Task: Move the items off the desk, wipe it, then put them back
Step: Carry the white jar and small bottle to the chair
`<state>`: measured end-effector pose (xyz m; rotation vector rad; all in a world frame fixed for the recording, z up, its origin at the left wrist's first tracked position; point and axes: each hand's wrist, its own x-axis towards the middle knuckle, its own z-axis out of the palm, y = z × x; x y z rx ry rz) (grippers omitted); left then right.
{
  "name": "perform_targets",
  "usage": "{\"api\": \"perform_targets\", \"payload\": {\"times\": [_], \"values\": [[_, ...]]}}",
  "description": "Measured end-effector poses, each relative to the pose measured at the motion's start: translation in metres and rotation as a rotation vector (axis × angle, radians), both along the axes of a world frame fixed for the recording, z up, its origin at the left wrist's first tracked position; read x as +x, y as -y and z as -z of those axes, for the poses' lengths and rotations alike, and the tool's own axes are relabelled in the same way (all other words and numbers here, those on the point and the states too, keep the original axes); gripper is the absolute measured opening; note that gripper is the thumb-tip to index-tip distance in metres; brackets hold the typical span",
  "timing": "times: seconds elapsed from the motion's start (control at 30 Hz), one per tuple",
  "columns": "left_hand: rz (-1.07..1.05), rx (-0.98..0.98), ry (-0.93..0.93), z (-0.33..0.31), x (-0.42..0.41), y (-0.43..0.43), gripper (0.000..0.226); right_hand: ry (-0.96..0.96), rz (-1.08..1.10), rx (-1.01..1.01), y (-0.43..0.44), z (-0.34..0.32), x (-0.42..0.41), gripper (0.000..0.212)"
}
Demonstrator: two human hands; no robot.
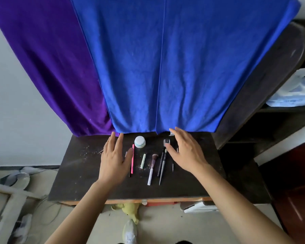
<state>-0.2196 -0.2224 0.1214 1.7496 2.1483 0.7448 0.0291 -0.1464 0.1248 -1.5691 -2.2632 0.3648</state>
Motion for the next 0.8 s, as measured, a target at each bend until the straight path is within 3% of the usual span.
{"api": "perform_targets", "payload": {"times": [0.27,0.5,0.63,0.8], "values": [[0.156,-0.225,0.069,0.065,-0.025,-0.092,0.067,0.045,0.128,-0.220,-0.052,0.063,-0.019,0.060],[0.126,-0.352,0.138,0.142,-0.014,-0.141,0.075,0.125,0.143,-0.347,-0.098,0.141,-0.022,0.060],[0.181,-0.345,0.037,0.175,-0.004,-0.154,0.075,0.258,0.162,-0.267,-0.112,0.172,-0.025,0.054],[0.118,-0.258,0.037,0.176,0.001,-0.156,0.057,0.180,0.154,-0.233,-0.118,0.175,-0.029,0.034]]}}
